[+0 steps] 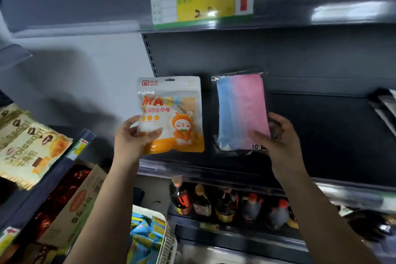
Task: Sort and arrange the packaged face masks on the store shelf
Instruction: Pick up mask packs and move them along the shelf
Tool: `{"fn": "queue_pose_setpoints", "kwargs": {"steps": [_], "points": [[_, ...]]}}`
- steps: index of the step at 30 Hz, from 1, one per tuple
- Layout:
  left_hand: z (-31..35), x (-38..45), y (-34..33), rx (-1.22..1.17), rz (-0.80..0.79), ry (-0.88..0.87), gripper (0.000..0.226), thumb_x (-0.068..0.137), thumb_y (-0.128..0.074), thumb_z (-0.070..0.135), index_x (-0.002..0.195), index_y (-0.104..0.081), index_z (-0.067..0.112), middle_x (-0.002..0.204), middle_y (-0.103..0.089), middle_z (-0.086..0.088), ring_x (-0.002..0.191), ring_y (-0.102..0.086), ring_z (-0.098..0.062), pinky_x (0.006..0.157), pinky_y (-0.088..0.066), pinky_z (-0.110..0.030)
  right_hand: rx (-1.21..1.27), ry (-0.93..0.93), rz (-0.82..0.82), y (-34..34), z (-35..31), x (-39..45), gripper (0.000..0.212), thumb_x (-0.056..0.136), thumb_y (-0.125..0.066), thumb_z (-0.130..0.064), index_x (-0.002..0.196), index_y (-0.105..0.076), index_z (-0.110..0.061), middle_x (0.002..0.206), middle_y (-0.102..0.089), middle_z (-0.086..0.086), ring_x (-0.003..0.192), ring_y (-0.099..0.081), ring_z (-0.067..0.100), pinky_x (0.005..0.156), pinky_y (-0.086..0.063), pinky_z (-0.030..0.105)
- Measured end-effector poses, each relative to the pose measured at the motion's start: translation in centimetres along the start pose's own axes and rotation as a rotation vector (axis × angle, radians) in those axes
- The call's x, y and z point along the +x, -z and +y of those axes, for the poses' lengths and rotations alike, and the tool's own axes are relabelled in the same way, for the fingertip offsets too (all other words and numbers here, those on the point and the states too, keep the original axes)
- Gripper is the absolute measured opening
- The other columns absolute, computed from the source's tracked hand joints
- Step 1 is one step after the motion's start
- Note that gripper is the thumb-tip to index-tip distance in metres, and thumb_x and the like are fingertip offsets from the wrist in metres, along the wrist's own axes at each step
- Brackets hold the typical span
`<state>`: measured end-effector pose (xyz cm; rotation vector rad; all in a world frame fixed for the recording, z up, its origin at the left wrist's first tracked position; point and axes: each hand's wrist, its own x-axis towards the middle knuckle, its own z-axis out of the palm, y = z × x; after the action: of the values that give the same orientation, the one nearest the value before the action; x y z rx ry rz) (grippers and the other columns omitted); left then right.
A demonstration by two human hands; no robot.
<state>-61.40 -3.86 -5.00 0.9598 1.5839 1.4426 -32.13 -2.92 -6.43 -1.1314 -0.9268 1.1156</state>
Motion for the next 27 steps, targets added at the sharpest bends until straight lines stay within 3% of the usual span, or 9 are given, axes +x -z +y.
{"fn": "queue_pose_setpoints", "kwargs": {"steps": [6,10,13,17,21,24,27], "points": [[-1.5,3.9,1.6,0.066,-0.072,0.131,0.057,0.069,-0.08,0.008,0.117,-0.052,0.02,0.113,-0.063,-0.007,0.099,-0.065,-0.028,0.083,-0.055,-0.046,-0.004,0.046,0.103,-2.9,0.8,-1.6,0.056,0.071,-0.073,0.007,0.118,-0.05,-0.012,0.098,-0.063,-0.001,0.084,-0.063,0.007,0.062,-0.052,0.014],[-2.4,6.2,2.2,0.157,-0.12,0.188,0.071,0.064,-0.084,0.01,0.127,-0.051,0.015,0.118,-0.062,-0.009,0.101,-0.063,-0.03,0.088,-0.053,-0.049,-0.046,0.041,0.135,-4.4,1.7,-2.2,0.054,0.07,-0.075,0.005,0.115,-0.051,-0.013,0.104,-0.065,0.002,0.092,-0.065,0.015,0.068,-0.056,0.022],[-2.9,7.2,2.0,0.227,-0.143,0.169,0.069,0.069,-0.082,0.011,0.129,-0.049,0.011,0.118,-0.06,-0.009,0.103,-0.061,-0.027,0.091,-0.052,-0.046,-0.087,0.04,0.151,-5.2,2.1,-2.3,0.052,0.069,-0.077,0.002,0.11,-0.052,-0.017,0.107,-0.066,0.005,0.095,-0.066,0.017,0.072,-0.057,0.025],[-3.3,7.8,1.5,0.516,-0.149,0.004,0.058,0.081,-0.072,0.028,0.13,-0.047,0.009,0.122,-0.058,-0.01,0.107,-0.057,-0.029,0.088,-0.049,-0.04,-0.159,0.057,0.192,-5.7,2.3,-2.0,0.051,0.067,-0.079,0.003,0.105,-0.053,-0.019,0.103,-0.066,0.004,0.091,-0.065,0.018,0.075,-0.055,0.026],[-3.1,7.7,1.3,0.971,-0.095,-0.241,0.061,0.088,-0.057,0.042,0.138,-0.04,0.013,0.142,-0.041,-0.013,0.129,-0.036,-0.034,0.102,-0.034,-0.044,-0.344,0.053,0.227,-6.0,2.1,-1.9,0.053,0.069,-0.078,0.002,0.11,-0.051,-0.016,0.1,-0.062,0.0,0.089,-0.061,0.019,0.078,-0.05,0.029],[-2.9,7.0,0.6,1.025,-0.177,-0.439,0.059,0.09,-0.05,0.046,0.141,-0.036,0.02,0.148,-0.033,-0.007,0.134,-0.029,-0.031,0.106,-0.028,-0.044,-0.451,0.035,0.236,-6.4,2.4,-1.8,0.053,0.071,-0.078,-0.002,0.115,-0.05,-0.014,0.103,-0.06,-0.001,0.094,-0.06,0.021,0.077,-0.045,0.028],[-2.9,6.5,-0.3,1.114,-0.324,-0.514,0.058,0.089,-0.047,0.055,0.139,-0.038,0.026,0.147,-0.036,-0.001,0.135,-0.028,-0.028,0.108,-0.026,-0.044,-0.639,-0.005,0.265,-6.6,2.6,-1.6,0.062,0.074,-0.076,-0.009,0.128,-0.046,-0.012,0.108,-0.057,0.0,0.102,-0.057,0.025,0.078,-0.041,0.029]]}}
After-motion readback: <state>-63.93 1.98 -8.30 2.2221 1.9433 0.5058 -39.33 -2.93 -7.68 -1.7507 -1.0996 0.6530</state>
